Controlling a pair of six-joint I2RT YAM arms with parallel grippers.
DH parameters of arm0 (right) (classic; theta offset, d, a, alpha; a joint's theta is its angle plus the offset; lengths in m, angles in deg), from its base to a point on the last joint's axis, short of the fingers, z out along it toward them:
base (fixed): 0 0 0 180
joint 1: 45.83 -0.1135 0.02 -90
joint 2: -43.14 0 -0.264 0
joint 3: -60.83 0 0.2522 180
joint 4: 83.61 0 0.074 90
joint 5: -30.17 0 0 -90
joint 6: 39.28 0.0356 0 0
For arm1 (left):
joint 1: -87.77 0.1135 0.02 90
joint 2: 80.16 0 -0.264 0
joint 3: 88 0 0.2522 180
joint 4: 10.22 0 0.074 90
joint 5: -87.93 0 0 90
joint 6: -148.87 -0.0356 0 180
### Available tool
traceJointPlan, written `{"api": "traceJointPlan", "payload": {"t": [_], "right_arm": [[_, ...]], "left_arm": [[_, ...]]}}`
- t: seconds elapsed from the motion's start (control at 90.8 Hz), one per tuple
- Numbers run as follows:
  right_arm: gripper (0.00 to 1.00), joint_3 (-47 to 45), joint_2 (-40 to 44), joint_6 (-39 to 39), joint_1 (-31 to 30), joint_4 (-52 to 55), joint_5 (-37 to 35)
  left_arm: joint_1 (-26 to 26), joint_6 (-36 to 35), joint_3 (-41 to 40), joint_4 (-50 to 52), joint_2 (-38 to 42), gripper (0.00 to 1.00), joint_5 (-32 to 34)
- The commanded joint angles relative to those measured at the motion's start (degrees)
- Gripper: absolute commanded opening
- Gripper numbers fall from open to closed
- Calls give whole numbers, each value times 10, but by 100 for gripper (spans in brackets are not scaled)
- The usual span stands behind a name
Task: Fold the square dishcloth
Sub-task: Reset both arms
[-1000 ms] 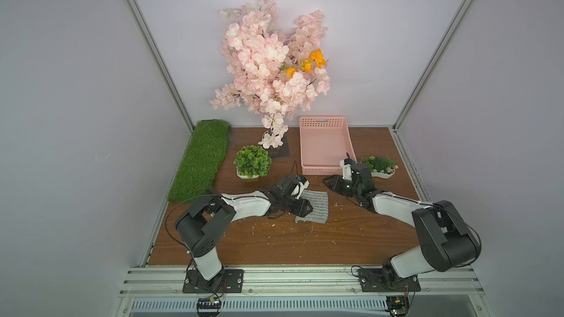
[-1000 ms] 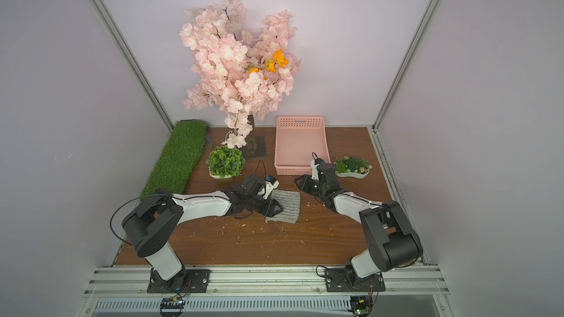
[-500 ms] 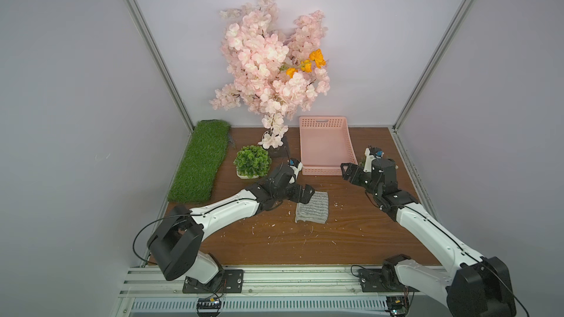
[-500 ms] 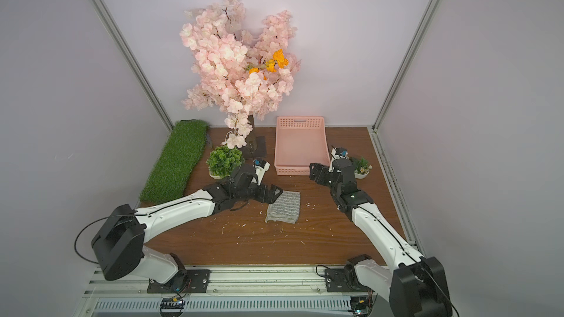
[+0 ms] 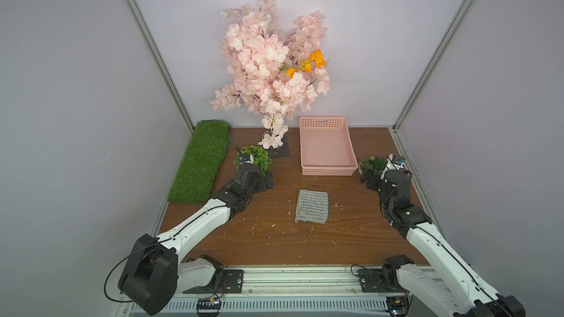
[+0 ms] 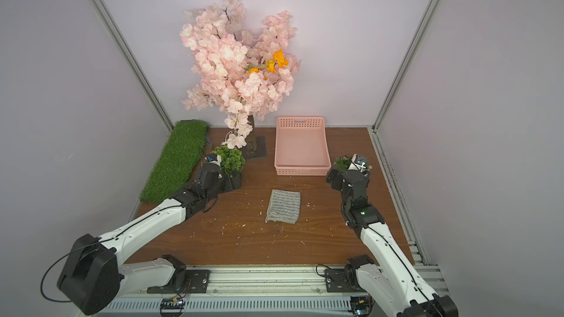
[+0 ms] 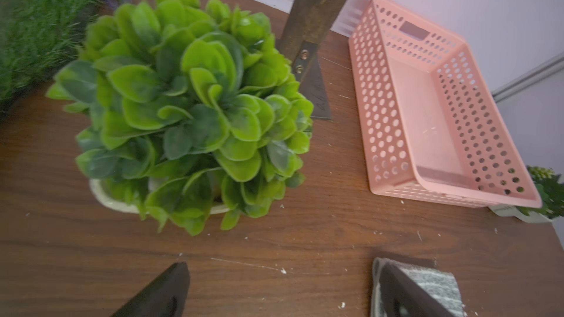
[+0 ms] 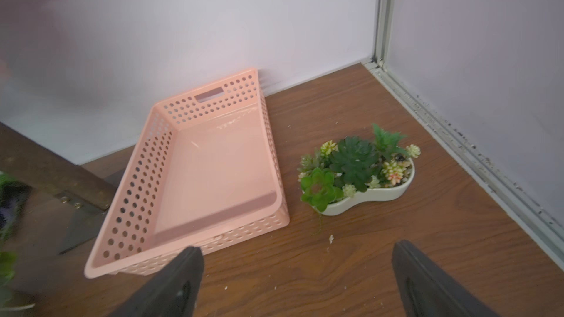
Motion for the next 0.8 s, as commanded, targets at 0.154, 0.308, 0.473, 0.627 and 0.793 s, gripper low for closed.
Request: {"api": "traceJointPlan", "payload": {"t": [0.154, 0.308, 0.473, 0.627, 0.793], "right_arm": [[99, -131, 102, -53, 2, -154, -70], [99, -177, 136, -81, 2, -195, -92], [99, -190, 103, -119, 2, -214, -107], [99, -215, 63, -161, 2, -287, -113], [99, -230, 0, -189, 5, -368, -110]], "left_arm": [[57, 28, -38, -1, 12, 100, 24], [81, 37, -87, -29, 60, 100, 36], [97, 35, -136, -50, 116, 100, 112], [99, 15, -167, -85, 133, 100, 202], [99, -30, -190, -169, 114, 99, 247]]}}
